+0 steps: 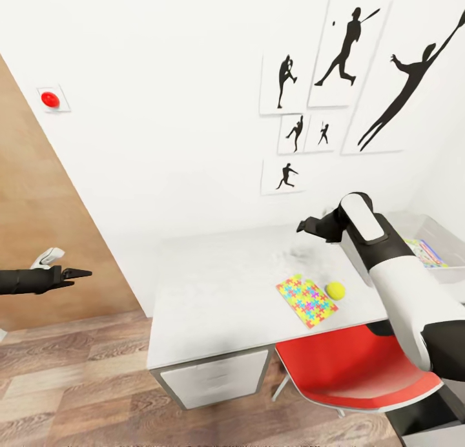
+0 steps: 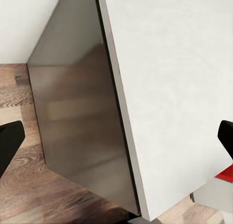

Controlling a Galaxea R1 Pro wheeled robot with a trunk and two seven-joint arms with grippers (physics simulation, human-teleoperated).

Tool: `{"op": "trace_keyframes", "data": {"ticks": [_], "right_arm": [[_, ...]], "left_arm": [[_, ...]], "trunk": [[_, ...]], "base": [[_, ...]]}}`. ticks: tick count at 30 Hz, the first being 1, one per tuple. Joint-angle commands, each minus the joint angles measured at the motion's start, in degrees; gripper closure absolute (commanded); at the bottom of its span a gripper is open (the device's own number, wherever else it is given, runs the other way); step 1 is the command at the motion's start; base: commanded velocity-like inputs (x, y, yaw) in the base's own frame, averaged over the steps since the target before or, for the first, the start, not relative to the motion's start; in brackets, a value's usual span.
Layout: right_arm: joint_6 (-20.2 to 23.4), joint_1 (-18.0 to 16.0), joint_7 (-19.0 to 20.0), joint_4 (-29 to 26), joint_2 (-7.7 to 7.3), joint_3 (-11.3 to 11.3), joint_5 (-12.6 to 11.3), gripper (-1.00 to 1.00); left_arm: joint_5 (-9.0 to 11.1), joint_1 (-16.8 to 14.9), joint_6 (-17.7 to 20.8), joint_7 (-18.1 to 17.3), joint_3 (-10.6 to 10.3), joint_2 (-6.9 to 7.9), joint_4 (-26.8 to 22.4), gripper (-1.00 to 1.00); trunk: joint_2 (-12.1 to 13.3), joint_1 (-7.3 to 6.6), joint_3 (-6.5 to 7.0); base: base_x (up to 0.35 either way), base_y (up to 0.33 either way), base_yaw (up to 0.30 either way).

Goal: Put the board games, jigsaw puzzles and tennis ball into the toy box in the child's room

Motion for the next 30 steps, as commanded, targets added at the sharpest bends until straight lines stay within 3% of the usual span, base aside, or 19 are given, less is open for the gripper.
{"op": "trace_keyframes", "data": {"ticks": [1, 10, 16, 24, 27, 30], "right_arm": [[0.0, -0.3, -0.6, 0.1, -0.06, 0.4, -0.6, -1.00], [0.0, -3.0, 1.5, 3.1, -0.04, 5.3, -0.7, -1.00], [0.0, -3.3, 5.3, 5.2, -0.04, 6.2, -0.3, -1.00], [0.0, -3.4, 6.3, 7.5, -0.15, 6.3, -0.3, -1.00], [0.0, -3.4, 6.3, 7.8, -0.21, 6.3, -0.3, -1.00], [0.0, -3.4, 6.4, 7.9, -0.25, 6.3, -0.3, -1.00]], "left_arm": [[-0.6, -0.1, 0.5, -0.5, 0.3, -0.04, 0.0, -1.00], [-0.6, -0.1, 0.5, -0.5, 0.4, -0.04, 0.0, -1.00], [-0.6, -0.1, 0.5, -0.5, 0.4, -0.03, 0.0, -1.00], [-0.5, -0.1, 0.7, -1.1, 0.4, 0.16, 0.0, -1.00], [-0.6, -0.1, 1.1, -3.5, 0.5, 0.57, 0.0, -1.00], [-0.7, -0.1, 1.3, -9.4, 0.5, 2.17, 0.0, -1.00]], "trunk": [[-0.1, 0.03, -0.21], [-0.1, 0.03, -1.04], [-0.1, 0.03, -1.59], [-0.1, 0.03, -2.33], [-0.1, 0.03, -2.61], [-0.1, 0.03, -2.88]], "base": [[0.010, 0.000, 0.000], [0.023, 0.000, 0.000], [0.038, 0.000, 0.000], [0.004, 0.000, 0.000], [0.000, 0.000, 0.000], [0.000, 0.000, 0.000]]}}
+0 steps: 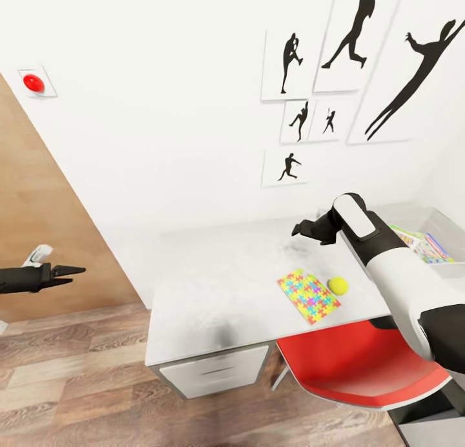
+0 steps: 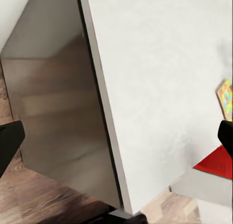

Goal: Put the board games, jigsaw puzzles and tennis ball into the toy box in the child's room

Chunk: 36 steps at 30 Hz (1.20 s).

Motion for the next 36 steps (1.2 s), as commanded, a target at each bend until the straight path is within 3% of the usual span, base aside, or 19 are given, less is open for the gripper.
{"op": "trace_keyframes", "data": {"ticks": [1, 8, 16, 25, 32, 36], "right_arm": [[0.0, -0.1, -0.5, 0.0, -0.09, 0.3, -0.6, -1.00], [0.0, -0.1, 0.7, 0.0, -0.49, 0.3, -0.6, -1.00], [0.0, -0.1, 2.4, 0.0, -2.24, 0.4, -0.7, -1.00], [0.0, 0.0, 4.0, 0.6, -2.54, 0.8, -0.8, -1.00], [0.0, 0.0, 4.2, 0.9, -2.31, 1.6, -0.7, -1.00], [0.0, 0.0, 4.2, 0.9, -2.34, 2.1, -0.7, -1.00]], "left_arm": [[-0.6, -0.1, 0.6, -1.9, 0.3, 0.33, 0.0, -1.00], [-0.6, -0.1, 0.7, -13.1, -0.2, 4.32, 0.0, -1.00], [-0.4, -0.1, 0.7, -13.7, -2.0, 6.06, 0.0, -1.00], [-0.2, -0.1, 1.0, -13.7, -3.1, 5.91, 0.0, -1.00], [0.3, -0.1, 3.0, -13.7, -4.3, 4.06, -0.6, -1.00], [0.6, -0.1, 5.7, -13.7, -4.4, 3.83, -3.3, -1.00]], "trunk": [[-0.1, 0.03, -0.21], [-0.1, 0.03, -0.85], [-0.1, 0.03, -1.59], [-0.1, 0.03, -2.42], [-0.1, 0.03, -3.06], [-0.1, 0.03, -3.43]], "base": [[0.000, 0.000, 0.000], [0.000, 0.000, 0.000], [0.000, 0.000, 0.000], [0.000, 0.000, 0.000], [0.000, 0.000, 0.000], [0.000, 0.000, 0.000]]}}
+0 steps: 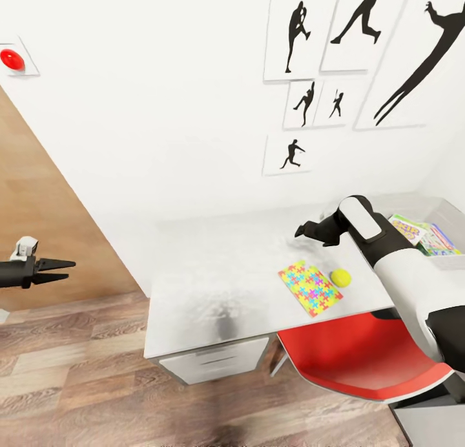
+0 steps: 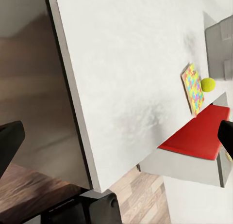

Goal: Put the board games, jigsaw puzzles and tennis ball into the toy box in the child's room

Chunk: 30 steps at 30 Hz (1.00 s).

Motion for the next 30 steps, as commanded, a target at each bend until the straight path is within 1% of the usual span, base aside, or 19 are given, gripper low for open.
{"op": "trace_keyframes", "data": {"ticks": [1, 3, 4, 5, 7, 8, 12, 13, 14, 18, 22, 30], "right_arm": [[0.0, -0.1, -0.5, -0.1, -0.09, 0.4, -0.6, -1.00], [0.0, -0.1, -0.2, -0.1, -0.13, 0.5, -0.6, -1.00], [0.0, -0.1, -0.1, 0.0, -0.13, 0.5, -0.6, -1.00], [0.0, -0.1, 0.1, 0.0, -0.17, 0.6, -0.6, -1.00], [0.0, 0.0, 0.2, 0.0, -0.19, 0.6, -0.6, -1.00], [0.0, 0.0, 0.2, 0.0, -0.21, 0.6, -0.6, -1.00], [0.0, 0.0, 0.3, 0.0, -0.23, 0.6, -0.6, -1.00], [0.0, 0.0, 0.3, 0.0, -0.26, 0.6, -0.6, -1.00], [0.0, 0.0, 0.3, 0.0, -0.26, 0.6, -0.6, -1.00], [0.0, 0.0, 0.3, 0.0, -0.24, 0.6, -0.6, -1.00], [0.0, 0.0, 0.4, 0.0, -0.21, 0.5, -0.7, -1.00], [0.0, 0.0, 0.5, 0.0, -0.08, 0.5, -0.8, -1.00]], "left_arm": [[-0.4, 0.0, 1.4, -0.4, 0.1, 0.04, -1.1, -1.00], [0.1, 0.0, 4.3, -0.4, -0.2, 0.15, -6.6, -1.00], [0.2, 0.0, 4.8, -0.4, -0.4, 0.14, -8.1, -1.00], [0.6, 0.0, 5.5, -0.4, -1.1, 0.10, -10.7, -1.00], [0.8, 0.0, 5.9, -0.4, -2.3, 0.14, -12.7, -1.00], [1.2, 0.0, 6.2, -0.4, -3.7, 0.21, -13.9, -1.00], [2.6, 0.0, 6.2, -0.4, -6.0, 0.40, -15.3, -1.00], [3.6, 0.0, 6.2, -0.4, -6.6, 0.61, -15.6, -1.00], [4.0, 0.0, 6.2, -0.4, -6.9, 0.82, -15.7, -1.00], [6.0, 0.0, 6.2, -0.4, -7.8, 2.50, -16.3, -1.00], [6.6, 0.0, 6.2, -0.4, -8.1, 3.31, -16.4, -1.00], [6.8, 0.0, 6.2, -0.4, -8.2, 3.64, -16.5, -1.00]], "trunk": [[-0.1, 0.03, -0.20], [-0.1, 0.03, -0.38], [-0.1, 0.03, -0.47], [-0.1, 0.03, -0.57], [-0.1, 0.03, -0.75], [-0.1, 0.03, -0.84], [-0.1, 0.03, -1.21], [-0.1, 0.03, -1.30], [-0.1, 0.03, -1.40], [-0.1, 0.03, -1.76], [-0.1, 0.03, -2.13], [-0.1, 0.03, -2.87]], "base": [[0.000, 0.000, 0.000], [0.000, 0.000, 0.000], [0.000, 0.000, 0.000], [0.000, 0.000, 0.000], [0.000, 0.000, 0.000], [0.000, 0.000, 0.000], [0.000, 0.000, 0.000], [0.000, 0.000, 0.000], [0.000, 0.000, 0.000], [0.000, 0.000, 0.000], [0.000, 0.000, 0.000], [0.000, 0.000, 0.000]]}}
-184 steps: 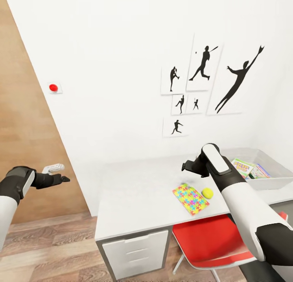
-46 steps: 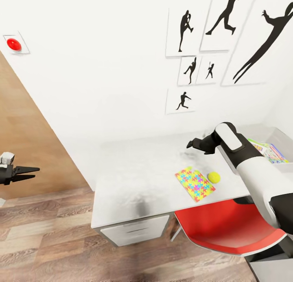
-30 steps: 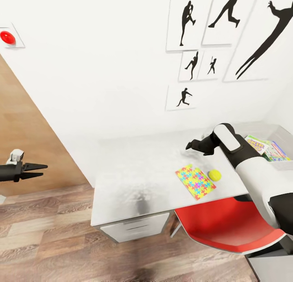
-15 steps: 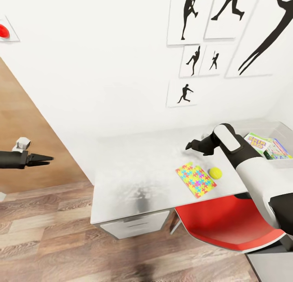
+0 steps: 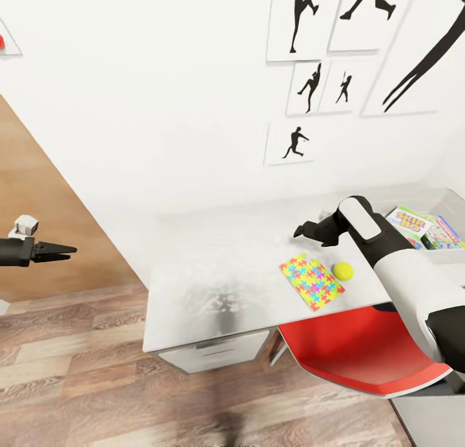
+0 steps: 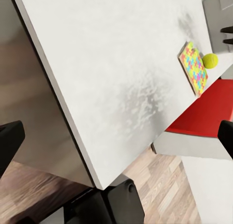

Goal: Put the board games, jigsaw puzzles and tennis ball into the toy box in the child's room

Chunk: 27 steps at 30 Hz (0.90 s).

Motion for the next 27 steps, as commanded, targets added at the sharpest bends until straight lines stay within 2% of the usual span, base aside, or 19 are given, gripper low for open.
{"op": "trace_keyframes", "data": {"ticks": [1, 9, 27], "right_arm": [[0.0, -0.1, -0.5, -0.1, -0.07, 0.3, -0.6, -1.00], [0.0, -0.1, -0.4, -0.1, -0.05, 0.3, -0.6, -1.00], [0.0, -0.1, -0.3, -0.3, -0.06, 0.3, -0.6, -1.00]], "left_arm": [[0.2, -0.1, 0.6, -0.1, -0.2, 0.09, 0.0, -1.00], [0.2, -0.1, 0.6, -0.1, -0.2, 0.16, 0.0, -1.00], [0.2, -0.1, 0.6, -0.1, -0.2, 1.62, 0.0, -1.00]], "trunk": [[-0.1, 0.03, -0.20], [-0.1, 0.03, -0.93], [-0.1, 0.03, -2.59]], "base": [[0.000, 0.000, 0.000], [0.000, 0.000, 0.000], [0.000, 0.000, 0.000]]}}
